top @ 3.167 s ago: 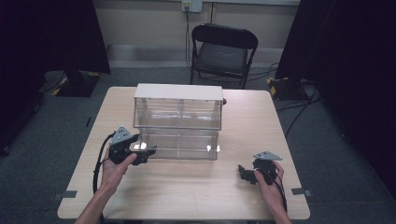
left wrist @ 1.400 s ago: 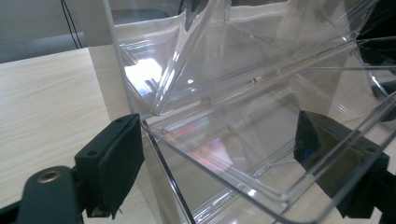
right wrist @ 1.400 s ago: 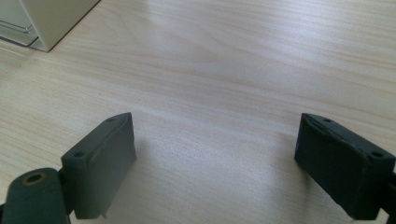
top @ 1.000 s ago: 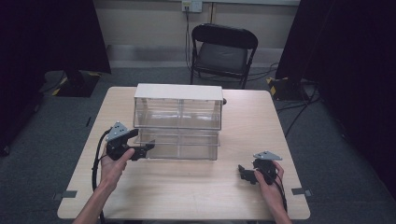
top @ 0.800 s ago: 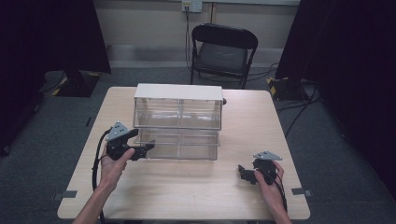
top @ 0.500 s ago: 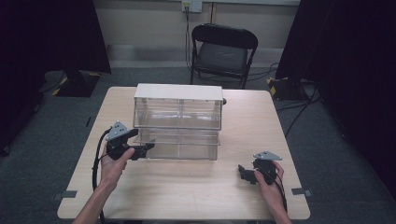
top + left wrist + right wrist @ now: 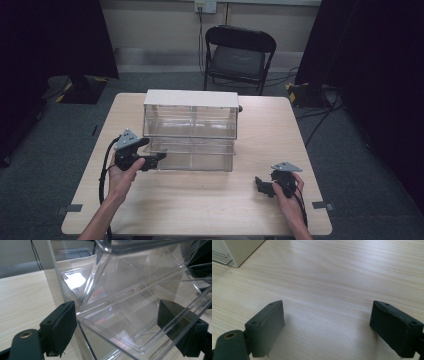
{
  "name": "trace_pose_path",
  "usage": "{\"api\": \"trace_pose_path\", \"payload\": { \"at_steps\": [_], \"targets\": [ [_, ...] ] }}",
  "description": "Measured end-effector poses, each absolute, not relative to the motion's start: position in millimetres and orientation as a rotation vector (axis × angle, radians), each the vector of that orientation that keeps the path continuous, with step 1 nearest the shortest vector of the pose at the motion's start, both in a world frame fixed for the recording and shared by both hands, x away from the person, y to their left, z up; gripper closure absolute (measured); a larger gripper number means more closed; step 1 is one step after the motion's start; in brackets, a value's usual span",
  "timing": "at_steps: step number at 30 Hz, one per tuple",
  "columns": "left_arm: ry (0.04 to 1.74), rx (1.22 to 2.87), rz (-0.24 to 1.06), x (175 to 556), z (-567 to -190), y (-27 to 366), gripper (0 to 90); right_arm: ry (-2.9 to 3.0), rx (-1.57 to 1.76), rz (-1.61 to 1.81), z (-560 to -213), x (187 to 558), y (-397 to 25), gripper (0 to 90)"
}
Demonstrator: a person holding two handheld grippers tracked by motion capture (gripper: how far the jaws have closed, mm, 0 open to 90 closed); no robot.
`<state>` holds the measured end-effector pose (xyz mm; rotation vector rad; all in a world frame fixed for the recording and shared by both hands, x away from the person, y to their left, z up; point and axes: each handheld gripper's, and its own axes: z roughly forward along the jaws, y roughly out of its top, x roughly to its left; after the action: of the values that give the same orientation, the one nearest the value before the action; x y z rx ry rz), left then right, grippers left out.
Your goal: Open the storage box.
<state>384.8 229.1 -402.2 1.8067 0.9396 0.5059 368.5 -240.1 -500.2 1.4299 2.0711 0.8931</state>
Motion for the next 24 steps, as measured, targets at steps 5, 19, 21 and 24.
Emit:
{"api": "trace_pose_path", "payload": {
  "at_steps": [5, 19, 21, 24],
  "targets": [
    [0.939, 1.795, 0.504, 385.0, -400.7, 228.6, 15.5, 2.071, 1.430, 0.893, -500.2, 368.5, -240.1, 11.5],
    [0.934, 1.797, 0.509, 386.9, -395.0, 228.2, 15.2, 2.071, 1.430, 0.893, -500.2, 368.5, -240.1, 11.5],
    [0.934, 1.794, 0.509, 386.9, -395.0, 228.5, 15.3, 2.071, 1.430, 0.893, -500.2, 368.5, -240.1, 11.5],
    [0.933, 1.797, 0.512, 387.1, -393.7, 228.9, 15.3, 2.071, 1.430, 0.893, -500.2, 368.5, -240.1, 11.5]
  ]
}}
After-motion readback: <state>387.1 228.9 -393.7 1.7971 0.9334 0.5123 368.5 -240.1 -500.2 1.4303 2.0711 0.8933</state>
